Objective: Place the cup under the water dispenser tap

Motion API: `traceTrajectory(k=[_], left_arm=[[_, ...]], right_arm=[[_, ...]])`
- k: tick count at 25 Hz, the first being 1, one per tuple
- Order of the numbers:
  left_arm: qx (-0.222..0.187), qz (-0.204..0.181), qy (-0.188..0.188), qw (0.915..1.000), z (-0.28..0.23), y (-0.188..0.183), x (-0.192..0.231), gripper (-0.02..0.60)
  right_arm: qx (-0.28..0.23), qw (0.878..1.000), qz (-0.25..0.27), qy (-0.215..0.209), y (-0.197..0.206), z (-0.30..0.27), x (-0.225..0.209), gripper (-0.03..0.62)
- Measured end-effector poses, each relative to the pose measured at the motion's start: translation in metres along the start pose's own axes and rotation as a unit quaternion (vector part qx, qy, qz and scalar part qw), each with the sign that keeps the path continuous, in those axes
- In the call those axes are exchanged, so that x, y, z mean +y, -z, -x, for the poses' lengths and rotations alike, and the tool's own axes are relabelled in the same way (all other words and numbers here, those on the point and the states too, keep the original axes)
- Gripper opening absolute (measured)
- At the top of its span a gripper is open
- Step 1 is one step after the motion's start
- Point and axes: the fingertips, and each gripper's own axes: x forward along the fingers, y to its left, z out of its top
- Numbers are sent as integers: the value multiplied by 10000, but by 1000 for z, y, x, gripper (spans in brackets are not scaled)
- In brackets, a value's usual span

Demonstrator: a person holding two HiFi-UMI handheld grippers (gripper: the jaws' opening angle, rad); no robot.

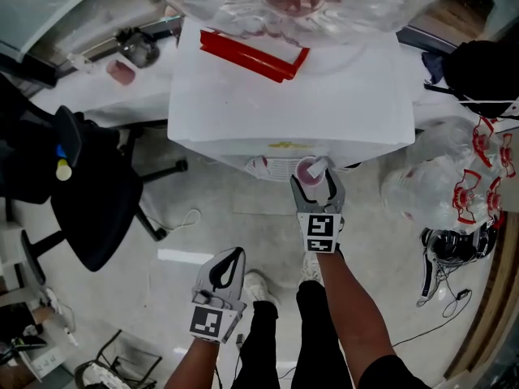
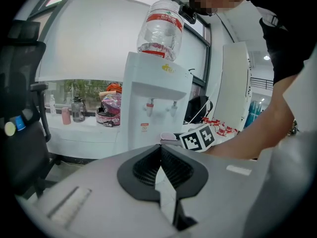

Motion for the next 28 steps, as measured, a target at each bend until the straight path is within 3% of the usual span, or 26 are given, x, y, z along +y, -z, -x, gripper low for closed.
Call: traceTrajectory(k=[6, 13, 18, 23, 28], left_arm=[[77, 63, 28, 9999, 2, 3, -1, 17], [79, 82, 15, 9999, 6, 5, 2, 17], [39, 114, 27, 9999, 6, 0, -1, 17], [-135, 218, 48, 9997, 6, -19, -7, 17], [-313, -50, 304, 9990, 9, -62, -22, 17]], right_arm=[[-85, 9996, -125, 222, 0, -1, -6, 381], [-40, 9996, -215, 152, 9, 3, -6, 440], [46, 9997, -246, -73, 4, 34, 3, 442], [-132, 9992, -116, -368, -29, 85, 19, 416], [-480, 9977, 73, -475, -90, 143, 20, 291]])
